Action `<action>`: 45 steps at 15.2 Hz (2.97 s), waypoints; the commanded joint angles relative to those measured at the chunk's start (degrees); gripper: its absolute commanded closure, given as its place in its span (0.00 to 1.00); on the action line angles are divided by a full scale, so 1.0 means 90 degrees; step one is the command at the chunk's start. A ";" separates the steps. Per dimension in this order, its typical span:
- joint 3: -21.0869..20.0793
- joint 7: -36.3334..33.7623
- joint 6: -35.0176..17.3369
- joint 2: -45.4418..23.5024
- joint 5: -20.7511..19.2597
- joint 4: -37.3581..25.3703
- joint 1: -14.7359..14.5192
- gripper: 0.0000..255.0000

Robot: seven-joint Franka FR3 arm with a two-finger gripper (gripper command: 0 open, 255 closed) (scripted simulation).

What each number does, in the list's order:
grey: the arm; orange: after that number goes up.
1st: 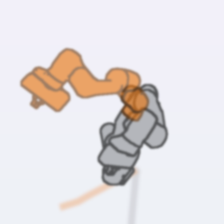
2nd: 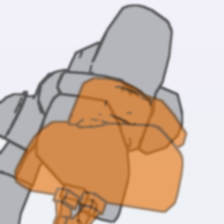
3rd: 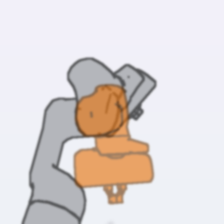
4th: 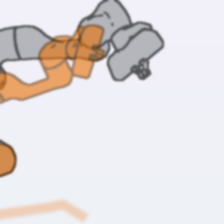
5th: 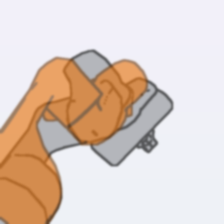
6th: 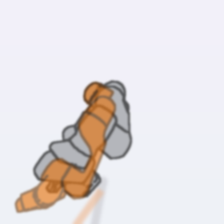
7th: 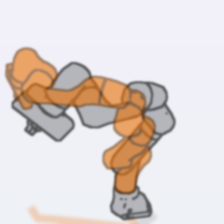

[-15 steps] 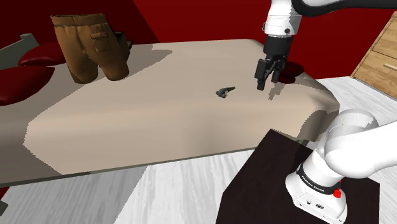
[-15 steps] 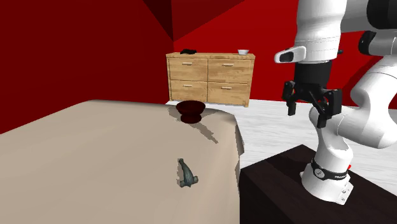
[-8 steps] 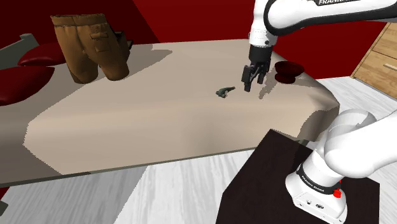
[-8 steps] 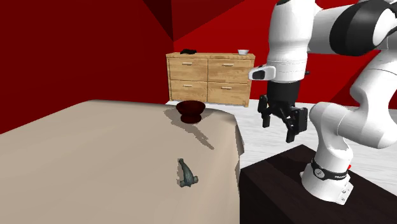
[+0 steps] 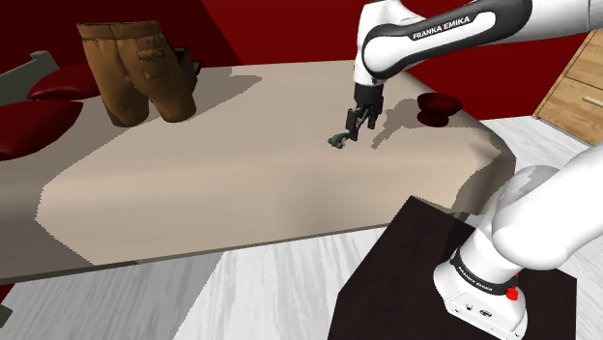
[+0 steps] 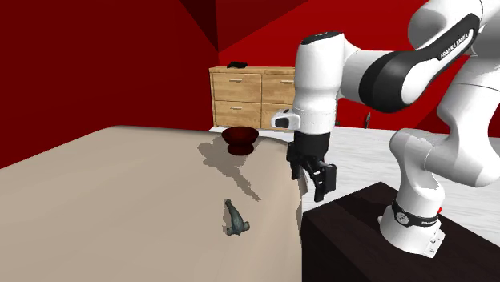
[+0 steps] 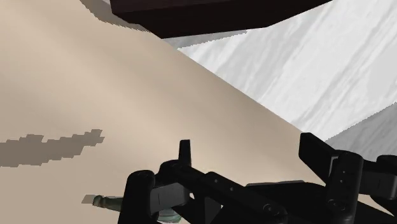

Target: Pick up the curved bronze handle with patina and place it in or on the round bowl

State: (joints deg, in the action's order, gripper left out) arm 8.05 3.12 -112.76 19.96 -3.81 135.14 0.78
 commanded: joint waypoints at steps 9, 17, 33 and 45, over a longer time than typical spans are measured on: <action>0.0266 0.0636 -0.1310 -0.2254 -0.0082 -0.1258 0.0093 0.00; 0.0313 0.1074 -0.1819 -0.3984 0.0030 -0.2718 0.0255 0.00; 0.0301 0.1116 -0.2354 -0.4372 0.0093 -0.2569 0.0314 1.00; 0.0311 0.1119 -0.2140 -0.4224 0.0073 -0.2637 0.0303 1.00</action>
State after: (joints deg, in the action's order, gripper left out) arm 10.85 13.29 -132.45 -18.42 -3.08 111.46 3.60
